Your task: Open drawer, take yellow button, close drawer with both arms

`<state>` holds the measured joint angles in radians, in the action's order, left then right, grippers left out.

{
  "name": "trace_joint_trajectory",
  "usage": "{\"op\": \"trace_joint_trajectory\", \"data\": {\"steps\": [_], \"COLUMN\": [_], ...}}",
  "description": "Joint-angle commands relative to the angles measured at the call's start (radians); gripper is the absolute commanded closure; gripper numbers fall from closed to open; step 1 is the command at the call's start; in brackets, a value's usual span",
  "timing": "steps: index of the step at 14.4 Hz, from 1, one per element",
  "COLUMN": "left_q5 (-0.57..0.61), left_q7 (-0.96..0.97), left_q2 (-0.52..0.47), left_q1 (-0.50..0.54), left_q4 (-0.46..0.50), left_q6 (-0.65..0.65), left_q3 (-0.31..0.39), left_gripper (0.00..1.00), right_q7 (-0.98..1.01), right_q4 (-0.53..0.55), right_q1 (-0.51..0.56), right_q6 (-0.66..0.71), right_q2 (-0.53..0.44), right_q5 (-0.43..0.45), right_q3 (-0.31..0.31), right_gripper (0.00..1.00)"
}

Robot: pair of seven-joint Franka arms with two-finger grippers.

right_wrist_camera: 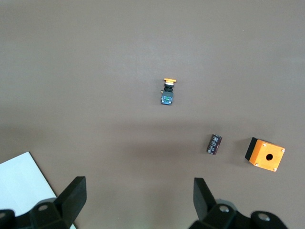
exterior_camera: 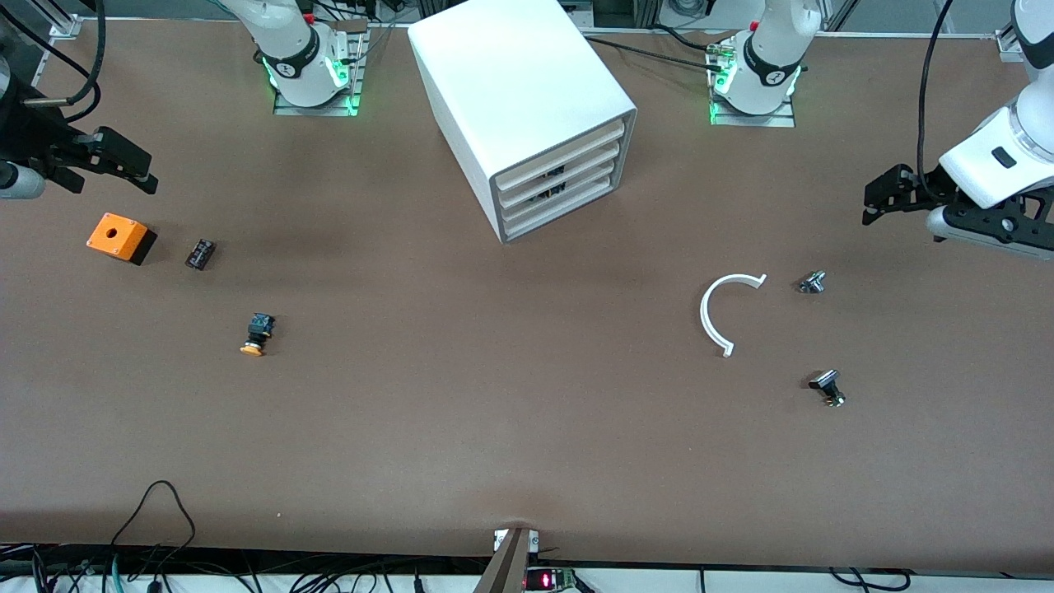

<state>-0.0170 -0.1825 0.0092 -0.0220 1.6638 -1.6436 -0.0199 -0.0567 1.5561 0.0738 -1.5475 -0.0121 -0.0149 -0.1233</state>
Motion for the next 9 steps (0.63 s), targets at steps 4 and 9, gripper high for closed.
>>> {"op": "trace_joint_trajectory", "data": {"steps": [4, 9], "left_q5": [-0.017, -0.02], "left_q7": [0.04, 0.034], "left_q2": [0.038, 0.04], "left_q1": [-0.004, -0.006], "left_q4": [-0.058, -0.059], "left_q6": [0.073, 0.073], "left_q3": [0.015, 0.017], "left_gripper": [0.01, 0.01], "right_q7": [0.012, 0.009], "right_q4": [-0.002, -0.002], "right_q1": [0.008, 0.008], "right_q6": [-0.011, -0.013], "right_q2": [0.001, 0.001], "right_q5": [-0.026, -0.031], "right_q3": [-0.006, -0.006], "right_gripper": [0.01, 0.01]}}
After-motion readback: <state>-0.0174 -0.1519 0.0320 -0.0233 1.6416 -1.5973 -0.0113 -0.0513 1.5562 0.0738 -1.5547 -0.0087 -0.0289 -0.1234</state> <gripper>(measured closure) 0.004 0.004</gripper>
